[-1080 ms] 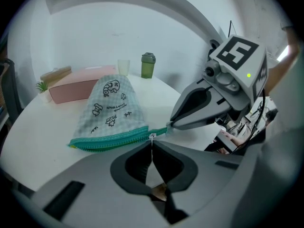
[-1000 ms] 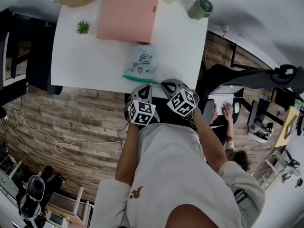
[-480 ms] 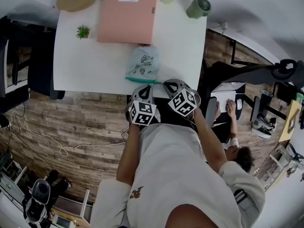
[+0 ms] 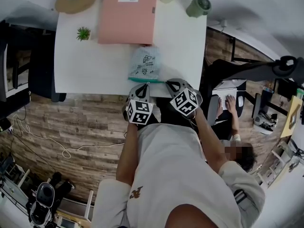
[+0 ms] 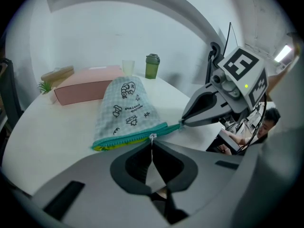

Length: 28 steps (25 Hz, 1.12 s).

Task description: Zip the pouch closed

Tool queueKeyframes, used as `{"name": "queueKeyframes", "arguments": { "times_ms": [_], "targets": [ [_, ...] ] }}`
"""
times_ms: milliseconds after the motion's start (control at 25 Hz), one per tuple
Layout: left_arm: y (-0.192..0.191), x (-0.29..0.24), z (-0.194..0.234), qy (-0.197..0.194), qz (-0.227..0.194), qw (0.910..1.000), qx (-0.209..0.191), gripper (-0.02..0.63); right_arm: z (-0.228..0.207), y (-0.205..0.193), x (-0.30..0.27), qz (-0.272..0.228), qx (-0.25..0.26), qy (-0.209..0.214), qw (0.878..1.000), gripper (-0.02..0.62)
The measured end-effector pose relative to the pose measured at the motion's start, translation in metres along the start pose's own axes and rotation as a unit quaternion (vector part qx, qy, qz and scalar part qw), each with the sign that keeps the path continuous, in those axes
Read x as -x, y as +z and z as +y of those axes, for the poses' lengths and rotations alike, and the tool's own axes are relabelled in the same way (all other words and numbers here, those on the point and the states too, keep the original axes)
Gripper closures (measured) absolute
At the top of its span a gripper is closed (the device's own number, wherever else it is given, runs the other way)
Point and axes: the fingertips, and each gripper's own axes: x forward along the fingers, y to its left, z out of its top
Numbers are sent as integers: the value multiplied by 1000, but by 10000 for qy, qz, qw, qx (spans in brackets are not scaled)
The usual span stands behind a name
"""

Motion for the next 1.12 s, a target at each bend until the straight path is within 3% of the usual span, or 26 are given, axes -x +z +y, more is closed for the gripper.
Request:
{"name": "queueKeyframes", "arguments": {
  "times_ms": [1120],
  "targets": [
    [-12,22,51,250,38,9996,151,606,-7,-5,1,221,-211,-351,9989,592]
  ]
}}
